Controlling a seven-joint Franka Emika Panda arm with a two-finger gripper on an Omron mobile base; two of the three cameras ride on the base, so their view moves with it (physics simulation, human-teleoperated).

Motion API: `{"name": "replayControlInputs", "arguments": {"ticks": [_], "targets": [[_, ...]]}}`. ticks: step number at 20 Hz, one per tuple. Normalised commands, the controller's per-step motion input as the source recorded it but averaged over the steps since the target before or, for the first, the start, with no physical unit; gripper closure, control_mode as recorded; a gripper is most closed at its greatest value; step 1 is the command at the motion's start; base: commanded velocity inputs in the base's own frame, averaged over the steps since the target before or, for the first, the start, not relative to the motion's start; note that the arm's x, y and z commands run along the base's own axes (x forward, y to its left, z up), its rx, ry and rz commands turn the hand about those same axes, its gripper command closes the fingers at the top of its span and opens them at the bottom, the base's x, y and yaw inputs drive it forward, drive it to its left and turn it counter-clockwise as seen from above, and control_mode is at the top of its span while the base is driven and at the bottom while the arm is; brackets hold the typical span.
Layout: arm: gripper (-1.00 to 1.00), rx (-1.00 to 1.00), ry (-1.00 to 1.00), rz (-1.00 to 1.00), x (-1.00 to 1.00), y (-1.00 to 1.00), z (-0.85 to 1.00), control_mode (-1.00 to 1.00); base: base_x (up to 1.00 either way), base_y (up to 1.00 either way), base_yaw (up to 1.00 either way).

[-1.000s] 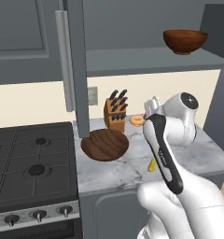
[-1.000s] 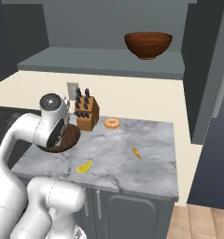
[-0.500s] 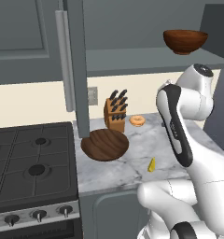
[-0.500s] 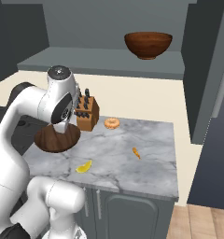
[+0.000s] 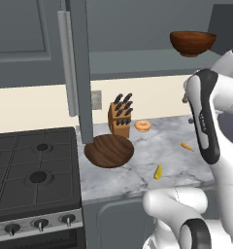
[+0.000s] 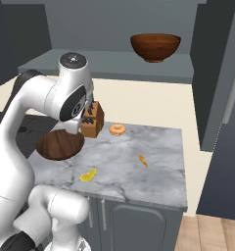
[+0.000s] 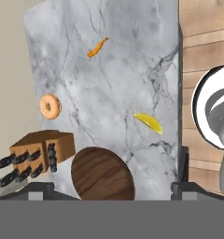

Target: Pick both bowls and place them on the counter. Then place the lemon wedge in one bowl and place the shrimp in the other bowl.

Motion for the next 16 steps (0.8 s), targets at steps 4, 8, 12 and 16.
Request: {"name": "replayControlInputs", "arguments": {"ticks": [4, 8, 12, 16], "targets": [[-1.0, -0.02, -0.21, -0.01, -0.26, -0.28, 0.31, -1.0, 0.0, 0.0, 0.0], [-1.0, 0.0, -0.05, -0.02, -0.1, -0.29, 0.44, -1.0, 0.0, 0.0, 0.0], [-1.0, 0.0, -0.1, 0.0, -0.11, -0.28, 0.47, -1.0, 0.0, 0.0, 0.0], [-1.0, 0.0, -0.2, 0.0, -0.02, -0.27, 0.45, -1.0, 0.0, 0.0, 0.0]]}}
